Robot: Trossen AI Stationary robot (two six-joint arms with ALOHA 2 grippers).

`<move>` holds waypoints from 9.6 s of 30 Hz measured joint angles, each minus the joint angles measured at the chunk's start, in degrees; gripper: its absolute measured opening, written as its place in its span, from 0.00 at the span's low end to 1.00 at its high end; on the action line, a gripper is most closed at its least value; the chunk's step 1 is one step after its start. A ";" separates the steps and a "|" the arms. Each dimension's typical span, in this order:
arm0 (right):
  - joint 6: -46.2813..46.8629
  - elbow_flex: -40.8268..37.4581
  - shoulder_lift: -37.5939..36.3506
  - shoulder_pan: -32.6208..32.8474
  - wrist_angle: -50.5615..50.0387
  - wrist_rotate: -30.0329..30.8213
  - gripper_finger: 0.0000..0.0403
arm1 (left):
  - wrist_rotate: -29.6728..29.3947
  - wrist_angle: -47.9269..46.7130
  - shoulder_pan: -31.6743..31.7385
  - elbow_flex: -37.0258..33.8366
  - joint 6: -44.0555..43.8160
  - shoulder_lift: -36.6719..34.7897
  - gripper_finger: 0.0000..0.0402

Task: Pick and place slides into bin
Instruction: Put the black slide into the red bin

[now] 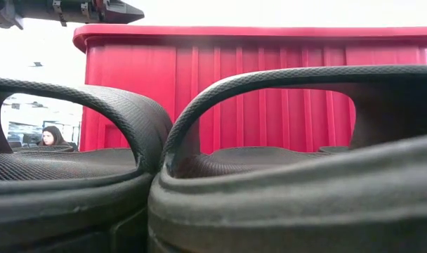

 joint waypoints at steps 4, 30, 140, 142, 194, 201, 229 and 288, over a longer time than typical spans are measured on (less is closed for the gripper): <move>-5.19 10.00 -0.02 -6.21 -12.02 1.65 0.02 | -0.01 0.02 0.00 0.00 0.06 -0.02 0.00; -50.10 22.68 6.52 -55.38 -37.26 1.99 0.02 | -0.55 0.17 -0.02 0.00 -1.06 -0.02 0.00; -75.72 0.54 43.26 -74.26 -28.96 -22.92 0.40 | -3.17 -2.47 0.00 0.00 4.59 0.00 0.00; -75.71 0.54 42.17 -73.47 -28.49 -20.99 0.42 | -3.17 -2.49 0.00 0.00 4.57 -0.02 0.00; -64.32 0.80 43.65 -61.73 -14.19 -14.75 0.00 | -3.15 -2.93 0.00 0.00 4.27 0.00 0.00; -65.92 0.63 42.51 -61.66 -17.00 -13.74 0.00 | -3.17 -2.95 0.02 0.00 4.75 0.00 0.00; -56.11 10.68 27.82 -65.31 -8.64 -4.30 0.00 | -0.92 -2.39 0.00 0.02 1.03 -0.07 0.00; -41.93 1.41 2.24 -60.61 -8.43 -14.04 0.00 | 12.45 -6.55 7.08 1.44 -7.37 -2.88 0.00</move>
